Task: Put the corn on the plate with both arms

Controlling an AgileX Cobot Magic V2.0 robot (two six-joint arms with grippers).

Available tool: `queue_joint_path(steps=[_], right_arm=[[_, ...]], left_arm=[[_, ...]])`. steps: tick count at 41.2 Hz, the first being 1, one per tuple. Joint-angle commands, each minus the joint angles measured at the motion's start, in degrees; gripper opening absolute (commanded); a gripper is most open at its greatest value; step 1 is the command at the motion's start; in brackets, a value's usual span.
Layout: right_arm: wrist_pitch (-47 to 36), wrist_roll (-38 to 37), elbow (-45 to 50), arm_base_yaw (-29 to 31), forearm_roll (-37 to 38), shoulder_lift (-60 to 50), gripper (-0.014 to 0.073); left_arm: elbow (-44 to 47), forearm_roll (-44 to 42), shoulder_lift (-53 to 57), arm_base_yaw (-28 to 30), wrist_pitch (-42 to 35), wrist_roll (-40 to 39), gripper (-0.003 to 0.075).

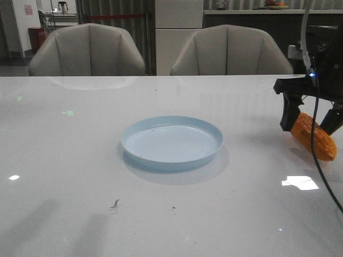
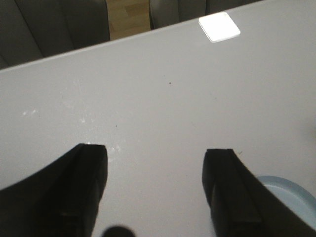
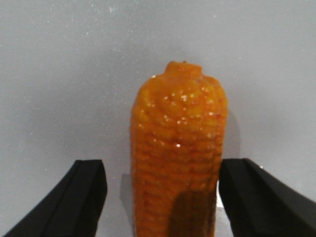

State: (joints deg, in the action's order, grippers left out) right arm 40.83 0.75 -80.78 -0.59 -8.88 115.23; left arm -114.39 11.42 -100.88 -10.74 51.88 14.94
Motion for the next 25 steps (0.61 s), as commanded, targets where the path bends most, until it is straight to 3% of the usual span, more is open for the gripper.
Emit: queue_joint_path(steps=[1, 9, 18, 25], right_arm=[[-1.43, 0.90, -1.95, -0.83, -0.08, -1.68, 0.0582], [-1.71, 0.90, -1.95, -1.24, -0.02, -0.72, 0.0545], [-2.25, 3.08, -2.25, -1.24, 0.20, -0.72, 0.0328], [1.48, 3.72, -7.32, -1.99, 0.20, -0.72, 0.0307]], left_arm=[[4.22, 1.41, 6.60, 0.11, -11.07, 0.17, 0.0459], [18.89, 0.89, 14.96, 0.11, -20.39, 0.22, 0.0459], [38.00, -1.39, 26.90, 0.11, -30.43, 0.22, 0.0459], [50.59, -1.39, 35.62, 0.11, -30.63, 0.22, 0.0459]])
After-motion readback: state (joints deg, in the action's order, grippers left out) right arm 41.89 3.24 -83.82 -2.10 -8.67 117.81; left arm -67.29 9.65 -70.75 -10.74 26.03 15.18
